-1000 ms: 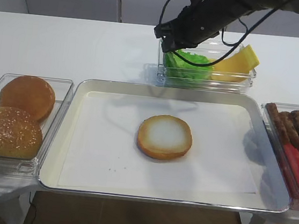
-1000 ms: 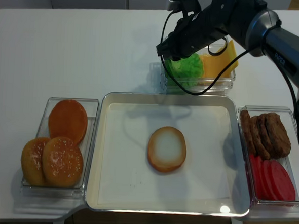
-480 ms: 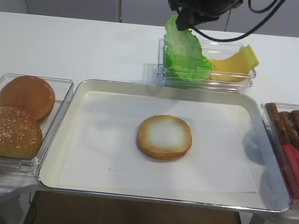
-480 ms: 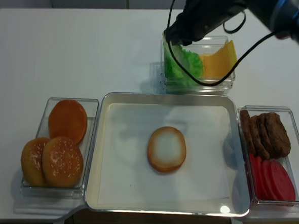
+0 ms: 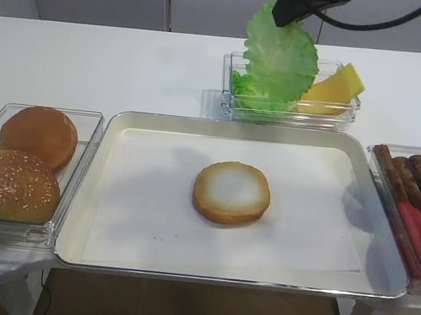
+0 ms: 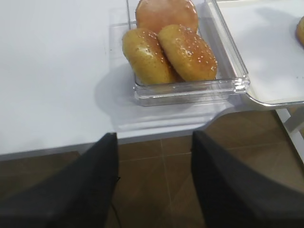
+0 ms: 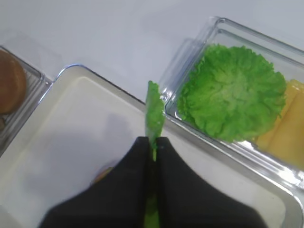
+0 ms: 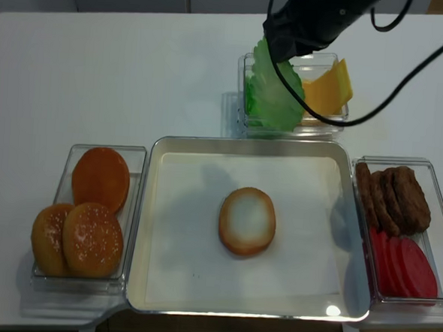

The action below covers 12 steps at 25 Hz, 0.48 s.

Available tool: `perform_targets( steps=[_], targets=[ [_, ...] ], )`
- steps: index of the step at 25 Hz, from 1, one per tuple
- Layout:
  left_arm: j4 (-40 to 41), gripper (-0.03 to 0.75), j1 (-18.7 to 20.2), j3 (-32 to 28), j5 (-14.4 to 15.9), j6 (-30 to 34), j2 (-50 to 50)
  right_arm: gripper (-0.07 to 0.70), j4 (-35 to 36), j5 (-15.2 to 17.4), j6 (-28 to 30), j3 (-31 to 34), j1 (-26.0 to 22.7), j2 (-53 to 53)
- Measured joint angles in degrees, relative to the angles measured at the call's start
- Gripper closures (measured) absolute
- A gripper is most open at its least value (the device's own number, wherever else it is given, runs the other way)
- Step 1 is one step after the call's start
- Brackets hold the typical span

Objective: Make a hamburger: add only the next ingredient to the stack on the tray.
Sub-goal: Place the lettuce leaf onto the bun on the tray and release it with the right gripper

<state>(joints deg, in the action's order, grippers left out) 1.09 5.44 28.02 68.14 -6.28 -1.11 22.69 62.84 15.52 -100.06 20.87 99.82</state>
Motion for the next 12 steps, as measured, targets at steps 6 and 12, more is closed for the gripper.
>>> perform_targets(
  steps=[6, 12],
  targets=[
    [0.0, 0.343, 0.0, 0.0, 0.0, 0.0, 0.0, 0.612, -0.7, 0.1, -0.2, 9.2, 0.0, -7.0],
    [0.0, 0.343, 0.0, 0.0, 0.0, 0.0, 0.0, 0.612, -0.8, -4.8, -0.2, 21.7, 0.1, -12.5]
  ],
)
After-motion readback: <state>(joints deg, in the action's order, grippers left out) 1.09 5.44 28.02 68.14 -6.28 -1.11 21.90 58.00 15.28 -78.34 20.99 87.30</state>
